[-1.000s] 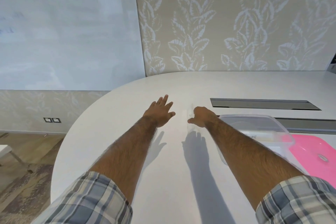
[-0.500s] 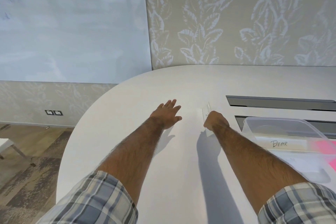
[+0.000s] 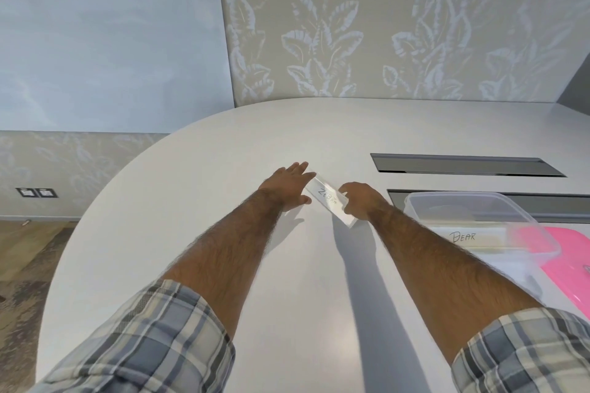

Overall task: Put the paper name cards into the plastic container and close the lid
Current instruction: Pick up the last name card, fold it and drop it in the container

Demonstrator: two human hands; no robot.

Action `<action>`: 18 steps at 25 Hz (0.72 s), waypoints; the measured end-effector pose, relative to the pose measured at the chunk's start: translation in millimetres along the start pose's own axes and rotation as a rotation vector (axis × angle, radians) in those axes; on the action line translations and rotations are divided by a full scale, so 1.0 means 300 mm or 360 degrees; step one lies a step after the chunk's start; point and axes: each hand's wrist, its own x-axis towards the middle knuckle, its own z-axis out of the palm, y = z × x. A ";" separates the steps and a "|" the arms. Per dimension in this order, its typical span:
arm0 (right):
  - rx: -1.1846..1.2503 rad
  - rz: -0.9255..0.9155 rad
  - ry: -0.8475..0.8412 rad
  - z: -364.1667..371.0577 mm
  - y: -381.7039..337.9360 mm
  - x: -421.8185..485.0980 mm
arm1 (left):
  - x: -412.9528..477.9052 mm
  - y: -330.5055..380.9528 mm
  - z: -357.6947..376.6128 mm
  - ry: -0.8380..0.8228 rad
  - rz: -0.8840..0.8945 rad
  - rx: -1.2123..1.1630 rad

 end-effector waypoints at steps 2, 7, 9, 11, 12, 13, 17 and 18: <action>-0.0017 -0.0065 -0.0003 -0.001 0.011 -0.003 | 0.009 -0.001 0.002 0.0005 0.0018 0.0003; -0.0057 -0.0217 0.0010 0.002 0.005 -0.016 | 0.009 -0.020 0.021 -0.0054 0.0039 0.0013; -0.0055 -0.0268 0.0019 0.009 -0.003 -0.012 | 0.014 -0.033 0.021 -0.0113 0.0014 0.0018; -0.0050 -0.0284 0.0025 0.014 -0.008 -0.008 | 0.020 -0.039 0.019 -0.0202 -0.0051 -0.0022; -0.0050 -0.0275 0.0021 0.016 -0.008 -0.004 | 0.020 -0.038 0.022 -0.0257 -0.0086 -0.0058; -0.0063 -0.0255 0.0006 0.020 -0.006 0.001 | 0.019 -0.037 0.028 -0.0307 -0.0110 -0.0092; -0.0136 -0.0154 -0.0106 0.035 0.013 0.016 | -0.003 -0.031 0.054 -0.0335 -0.0143 -0.0143; -0.0140 -0.0155 -0.0113 0.036 0.016 0.013 | -0.011 -0.026 0.056 -0.0318 -0.0147 -0.0150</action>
